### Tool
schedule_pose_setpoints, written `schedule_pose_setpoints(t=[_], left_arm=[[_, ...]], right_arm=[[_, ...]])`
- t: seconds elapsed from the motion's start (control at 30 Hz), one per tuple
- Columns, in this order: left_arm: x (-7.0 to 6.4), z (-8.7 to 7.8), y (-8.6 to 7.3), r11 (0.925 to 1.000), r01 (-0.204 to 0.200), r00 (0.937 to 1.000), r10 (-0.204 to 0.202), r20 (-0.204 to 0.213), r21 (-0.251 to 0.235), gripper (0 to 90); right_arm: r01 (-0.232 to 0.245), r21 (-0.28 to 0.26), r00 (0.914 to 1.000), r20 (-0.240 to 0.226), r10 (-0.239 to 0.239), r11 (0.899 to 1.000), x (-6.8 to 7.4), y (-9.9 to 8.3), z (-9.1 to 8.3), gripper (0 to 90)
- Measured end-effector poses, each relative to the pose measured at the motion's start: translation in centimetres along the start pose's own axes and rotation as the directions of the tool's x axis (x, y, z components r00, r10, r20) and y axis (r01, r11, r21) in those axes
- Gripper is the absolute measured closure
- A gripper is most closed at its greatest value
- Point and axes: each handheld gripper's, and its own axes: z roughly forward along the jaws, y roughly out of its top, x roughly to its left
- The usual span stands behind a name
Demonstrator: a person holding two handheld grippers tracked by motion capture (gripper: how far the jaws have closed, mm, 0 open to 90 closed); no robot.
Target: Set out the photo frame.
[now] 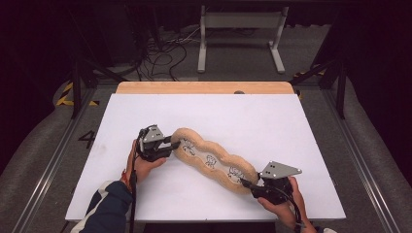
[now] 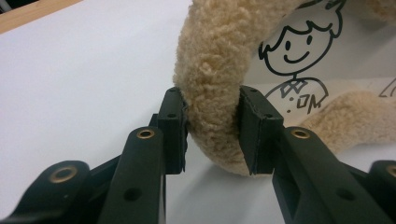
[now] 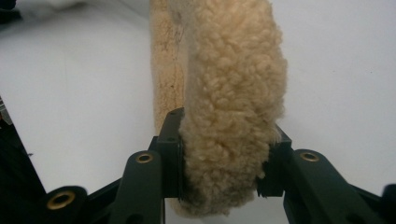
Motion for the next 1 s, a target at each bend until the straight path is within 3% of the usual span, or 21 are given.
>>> schedule_pose_setpoints(t=[0.4,0.6,0.67,0.8,0.87,1.0], left_arm=[[-0.7,-1.4,-0.8,0.9998,0.016,0.9999,-0.016,-0.005,0.012,63.6],[-1.0,-1.8,-1.0,0.9998,0.014,0.9997,-0.014,-0.018,0.012,63.0],[-1.0,-1.7,-1.0,0.9999,-0.01,0.9995,0.01,-0.03,0.003,60.2],[-0.8,-1.5,-0.9,0.9997,0.012,0.9995,-0.013,-0.028,-0.023,52.0],[-0.7,-1.3,-0.7,0.9996,0.017,0.9993,-0.018,-0.033,-0.023,43.6],[-0.6,-1.1,-0.2,0.9987,0.024,0.9993,-0.025,-0.027,-0.045,37.2]], right_arm=[[0.02,-0.034,0.9993,0.033,-0.019,0.999,-1.6,0.1,0.6,62.3],[-0.001,-0.054,0.9977,0.068,0.004,0.999,-1.9,-0.1,0.5,50.5],[-0.015,-0.077,0.9973,0.071,0.02,0.997,-1.9,-0.5,0.1,48.8],[-0.016,-0.099,0.9961,0.085,0.024,0.995,-1.7,-0.8,-0.7,50.5],[-0.028,-0.11,0.9957,0.084,0.037,0.994,-1.5,-1.1,-1.2,55.3],[-0.032,-0.108,0.9953,0.087,0.041,0.994,-0.9,-1.3,-1.5,62.0]])
